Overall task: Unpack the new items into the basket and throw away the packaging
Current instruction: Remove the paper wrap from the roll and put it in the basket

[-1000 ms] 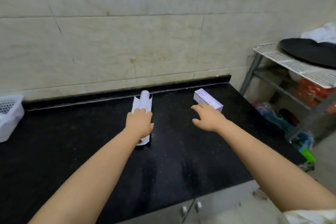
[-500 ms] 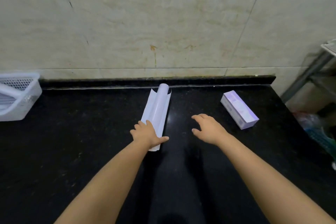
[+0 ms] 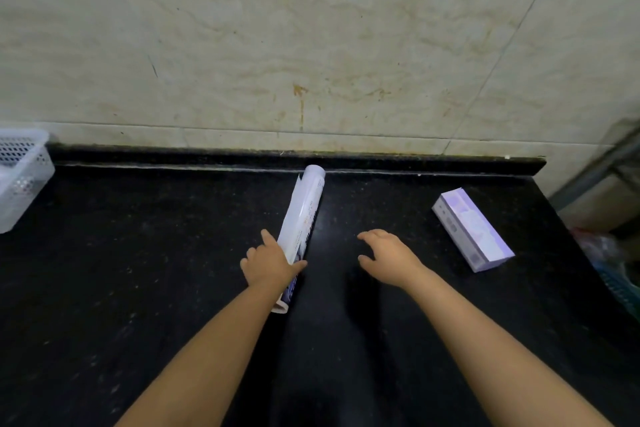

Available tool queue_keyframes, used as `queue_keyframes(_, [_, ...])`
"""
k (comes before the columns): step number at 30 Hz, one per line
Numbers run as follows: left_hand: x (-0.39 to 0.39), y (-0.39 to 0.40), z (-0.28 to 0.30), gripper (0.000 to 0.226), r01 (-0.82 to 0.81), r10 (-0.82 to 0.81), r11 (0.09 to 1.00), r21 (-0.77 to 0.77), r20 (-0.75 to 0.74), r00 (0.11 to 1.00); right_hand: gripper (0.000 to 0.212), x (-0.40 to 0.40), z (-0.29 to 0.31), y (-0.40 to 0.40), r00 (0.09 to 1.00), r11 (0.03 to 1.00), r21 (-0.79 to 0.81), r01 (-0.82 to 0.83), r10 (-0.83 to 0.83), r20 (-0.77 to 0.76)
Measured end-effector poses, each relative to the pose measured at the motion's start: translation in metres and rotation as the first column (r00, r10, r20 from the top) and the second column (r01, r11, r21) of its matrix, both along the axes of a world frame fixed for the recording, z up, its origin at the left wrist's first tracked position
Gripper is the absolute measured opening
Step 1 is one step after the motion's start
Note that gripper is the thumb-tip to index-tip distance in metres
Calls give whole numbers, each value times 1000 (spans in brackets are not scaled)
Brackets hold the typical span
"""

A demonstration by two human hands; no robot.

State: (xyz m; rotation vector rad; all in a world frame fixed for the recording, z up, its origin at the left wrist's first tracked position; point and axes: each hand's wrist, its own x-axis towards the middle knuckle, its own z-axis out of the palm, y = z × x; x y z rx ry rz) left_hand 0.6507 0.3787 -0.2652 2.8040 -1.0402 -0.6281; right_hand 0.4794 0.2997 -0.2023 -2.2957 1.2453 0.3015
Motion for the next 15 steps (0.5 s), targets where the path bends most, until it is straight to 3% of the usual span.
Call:
queue_keyframes(3, [0,-1,-1,75,14,-12,999,49,-43,999,51,3,-2,-1,1000,1000,9,-12,12,2])
queue_keyframes(8, [-5,-4,0,58,-20,24,999,41,-98,995,50,0,-2,-1,1000,1000,8,-17,17,-2])
queue_keyframes(12, [-6,7,3,53,-27,28,999,-33,41,999,51,-9,1,2,1000,1000,-2,-31,31,-7])
queue_keyframes(15, [-2,25,12,50,101,-95,995,-18,216,972,50,-10,5,7,998,997,-39,-68,69,10])
